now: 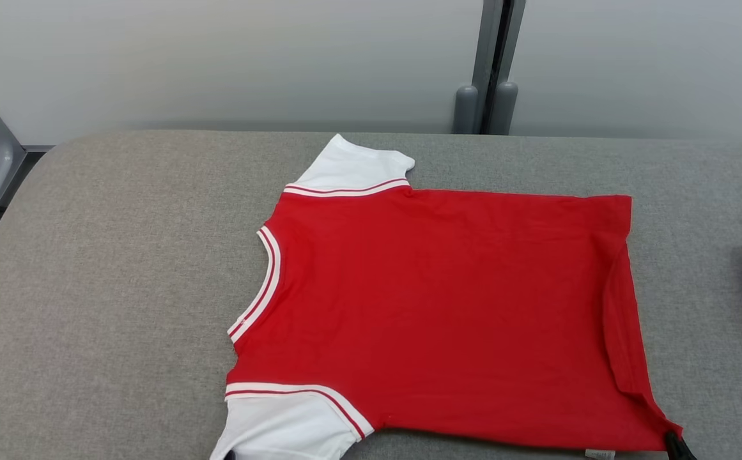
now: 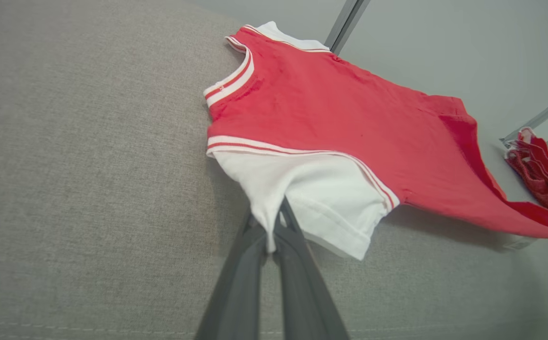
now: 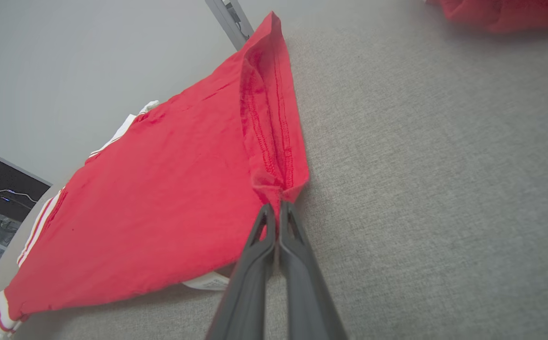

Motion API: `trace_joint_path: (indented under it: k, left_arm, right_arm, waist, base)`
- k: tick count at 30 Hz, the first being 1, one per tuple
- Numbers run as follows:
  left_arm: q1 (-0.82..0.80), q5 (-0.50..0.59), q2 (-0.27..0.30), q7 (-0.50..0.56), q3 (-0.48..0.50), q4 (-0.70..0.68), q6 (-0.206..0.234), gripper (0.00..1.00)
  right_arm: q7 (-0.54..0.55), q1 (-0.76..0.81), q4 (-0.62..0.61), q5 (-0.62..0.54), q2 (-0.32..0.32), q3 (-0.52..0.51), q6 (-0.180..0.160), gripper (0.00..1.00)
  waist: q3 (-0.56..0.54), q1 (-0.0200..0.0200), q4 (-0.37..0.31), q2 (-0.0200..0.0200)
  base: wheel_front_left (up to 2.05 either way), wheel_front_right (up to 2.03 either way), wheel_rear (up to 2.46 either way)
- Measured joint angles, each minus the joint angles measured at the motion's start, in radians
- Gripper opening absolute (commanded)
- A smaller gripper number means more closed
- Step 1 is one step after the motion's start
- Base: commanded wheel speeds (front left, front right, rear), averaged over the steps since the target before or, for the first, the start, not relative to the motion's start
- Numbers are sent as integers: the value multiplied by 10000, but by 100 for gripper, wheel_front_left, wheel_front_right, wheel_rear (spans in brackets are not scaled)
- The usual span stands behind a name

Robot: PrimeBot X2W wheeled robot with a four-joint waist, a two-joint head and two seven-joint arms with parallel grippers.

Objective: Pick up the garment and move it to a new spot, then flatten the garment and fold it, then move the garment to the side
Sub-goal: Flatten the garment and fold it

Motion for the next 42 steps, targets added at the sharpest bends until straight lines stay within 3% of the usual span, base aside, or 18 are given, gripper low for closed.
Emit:
trace_joint_path:
  k: [7,18,42]
  left_arm:
    - [-989,-226,245,531,100,-222,-188,0]
    - [-3537,-635,558,1055,466,-4,-502,0]
    - [-5909,-784,414,-54,313,3047,-1158,0]
  right_arm:
    - [276,-463,-291,920,17,-12,0,0]
    - [619,-2224,-385,1106,19,-13,0,0]
    - [-420,-4383,1346,882,23,803,0,0]
  waist:
    - [434,0,-160,0]
    - [1597,0,-599,0]
    - [2504,0,-962,0]
  base:
    - [0,0,0]
    - [0,0,0]
    - [0,0,0]
